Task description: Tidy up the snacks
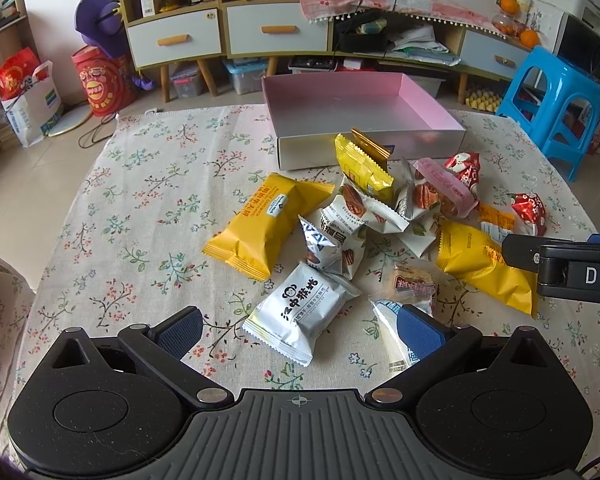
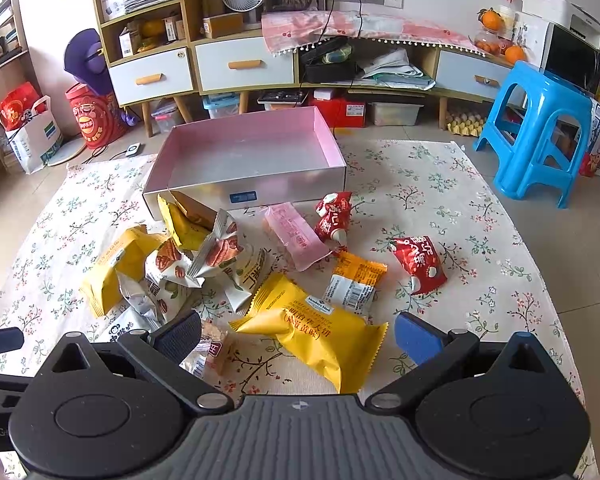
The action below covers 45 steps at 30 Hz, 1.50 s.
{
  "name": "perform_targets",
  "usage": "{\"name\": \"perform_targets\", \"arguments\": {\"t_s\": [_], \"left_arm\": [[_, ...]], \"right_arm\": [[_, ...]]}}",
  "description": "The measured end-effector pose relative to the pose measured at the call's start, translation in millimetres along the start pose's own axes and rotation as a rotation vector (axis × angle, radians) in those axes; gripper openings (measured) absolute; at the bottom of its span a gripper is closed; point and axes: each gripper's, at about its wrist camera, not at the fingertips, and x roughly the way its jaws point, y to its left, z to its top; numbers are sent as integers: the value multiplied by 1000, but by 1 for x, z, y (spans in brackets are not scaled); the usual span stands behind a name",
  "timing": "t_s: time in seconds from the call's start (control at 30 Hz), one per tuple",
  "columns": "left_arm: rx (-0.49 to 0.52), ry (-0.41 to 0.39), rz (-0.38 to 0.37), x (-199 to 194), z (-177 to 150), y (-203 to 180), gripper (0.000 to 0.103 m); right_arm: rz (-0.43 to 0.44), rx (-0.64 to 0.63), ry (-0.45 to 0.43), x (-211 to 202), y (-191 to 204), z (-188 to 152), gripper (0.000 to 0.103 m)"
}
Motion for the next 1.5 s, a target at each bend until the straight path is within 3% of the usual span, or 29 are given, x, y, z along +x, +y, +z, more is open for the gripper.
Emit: {"name": "perform_targets", "arguments": {"t_s": [1.5], "left_arm": [[-16, 12, 5, 6, 3, 3, 103]], "right_arm": [[-12, -2, 7, 6, -2, 1, 93]]}}
